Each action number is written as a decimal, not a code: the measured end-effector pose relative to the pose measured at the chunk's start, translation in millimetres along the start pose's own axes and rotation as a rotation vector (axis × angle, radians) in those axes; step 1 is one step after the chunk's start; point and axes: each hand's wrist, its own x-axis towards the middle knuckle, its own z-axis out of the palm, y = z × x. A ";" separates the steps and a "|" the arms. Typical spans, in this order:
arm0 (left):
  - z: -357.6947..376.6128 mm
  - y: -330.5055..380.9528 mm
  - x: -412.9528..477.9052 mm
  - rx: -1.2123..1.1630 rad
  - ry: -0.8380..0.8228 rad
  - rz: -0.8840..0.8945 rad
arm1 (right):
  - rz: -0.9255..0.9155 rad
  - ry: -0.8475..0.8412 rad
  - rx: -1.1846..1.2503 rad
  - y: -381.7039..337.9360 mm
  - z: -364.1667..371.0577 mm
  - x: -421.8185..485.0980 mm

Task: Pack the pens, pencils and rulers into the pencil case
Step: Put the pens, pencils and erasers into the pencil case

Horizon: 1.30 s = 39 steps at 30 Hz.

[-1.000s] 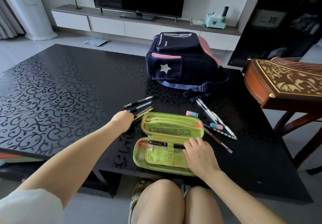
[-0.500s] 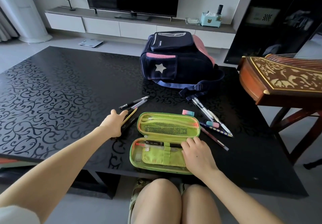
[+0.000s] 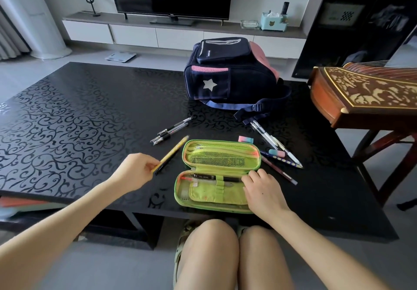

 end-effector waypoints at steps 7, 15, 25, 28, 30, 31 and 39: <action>29.6 16.2 -24.1 0.469 -0.171 0.295 | -0.044 -0.024 -0.007 -3.4 -4.3 -3.6; 33.4 17.1 -21.3 0.654 -0.235 0.323 | -0.064 -0.050 -0.024 -4.8 -6.2 -3.2; 40.6 29.3 -7.5 0.595 -0.081 0.550 | -0.044 -0.038 0.022 -7.2 0.9 -6.3; 48.4 49.7 -1.6 0.588 -0.076 0.656 | -0.030 -0.027 0.059 -8.9 2.4 -7.0; 54.8 62.0 2.8 0.576 -0.112 0.666 | -0.022 -0.018 0.082 -9.5 3.1 -6.8; 57.7 62.5 5.4 0.578 -0.157 0.654 | -0.017 -0.015 0.091 -9.1 3.7 -6.8; 26.5 17.0 5.0 0.479 -0.119 0.487 | -0.009 0.005 0.118 -9.2 7.1 -7.0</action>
